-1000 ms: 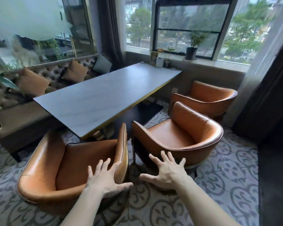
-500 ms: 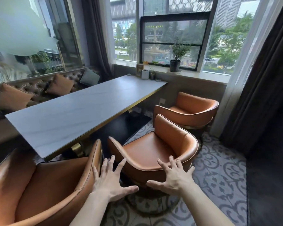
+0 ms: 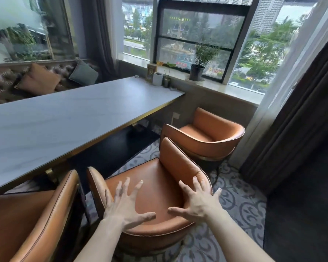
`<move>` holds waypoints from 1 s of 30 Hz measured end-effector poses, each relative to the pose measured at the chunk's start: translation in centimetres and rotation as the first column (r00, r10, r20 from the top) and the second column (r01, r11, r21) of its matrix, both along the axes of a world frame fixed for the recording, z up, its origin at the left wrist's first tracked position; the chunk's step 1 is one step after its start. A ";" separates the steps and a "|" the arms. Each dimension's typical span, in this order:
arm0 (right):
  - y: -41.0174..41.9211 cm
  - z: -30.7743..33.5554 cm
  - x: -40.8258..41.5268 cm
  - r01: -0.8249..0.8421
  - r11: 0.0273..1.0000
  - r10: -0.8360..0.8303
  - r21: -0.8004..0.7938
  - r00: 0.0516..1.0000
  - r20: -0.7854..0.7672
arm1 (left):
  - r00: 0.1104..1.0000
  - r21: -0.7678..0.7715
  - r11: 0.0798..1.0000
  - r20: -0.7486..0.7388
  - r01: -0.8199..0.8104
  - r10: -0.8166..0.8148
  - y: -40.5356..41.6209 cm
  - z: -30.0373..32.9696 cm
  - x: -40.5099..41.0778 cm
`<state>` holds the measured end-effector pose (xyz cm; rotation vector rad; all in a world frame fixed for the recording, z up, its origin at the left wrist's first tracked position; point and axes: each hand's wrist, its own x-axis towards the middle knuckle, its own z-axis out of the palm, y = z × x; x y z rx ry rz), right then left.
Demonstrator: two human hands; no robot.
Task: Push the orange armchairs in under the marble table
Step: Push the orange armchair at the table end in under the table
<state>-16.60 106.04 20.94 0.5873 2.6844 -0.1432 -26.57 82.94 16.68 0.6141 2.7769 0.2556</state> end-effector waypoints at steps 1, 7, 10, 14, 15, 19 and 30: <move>0.9 -0.1 -0.8 -0.006 1.000 0.006 0.000 1.000 0.005 | 1.000 -0.001 1.000 0.007 -0.005 0.005 0.9 0.1 -0.5; 5.9 -1.3 -5.7 -0.077 0.997 0.077 -0.026 0.997 0.021 | 0.998 0.021 0.998 -0.003 -0.067 0.067 6.2 -0.6 -3.7; 8.4 -2.7 -8.3 -0.139 0.989 0.140 -0.050 0.990 0.026 | 0.991 0.023 0.991 -0.011 -0.131 0.131 9.0 -1.4 -4.9; 12.8 -4.4 -11.8 -0.258 0.962 0.261 -0.084 0.965 0.030 | 0.969 0.019 0.969 -0.026 -0.247 0.247 13.1 -2.4 -5.9; 14.0 -4.6 -12.5 -0.291 0.952 0.294 -0.096 0.955 0.028 | 0.959 0.015 0.959 -0.023 -0.283 0.283 14.2 -2.7 -5.9; 18.7 -6.4 -14.7 -0.400 0.907 0.409 -0.135 0.912 0.045 | 0.921 -0.006 0.921 0.014 -0.389 0.389 18.3 -3.8 -4.5; 23.5 -15.7 -11.7 -0.567 0.769 0.621 -0.294 0.773 0.132 | 0.839 -0.112 0.879 0.265 -0.463 0.475 23.1 -10.8 3.4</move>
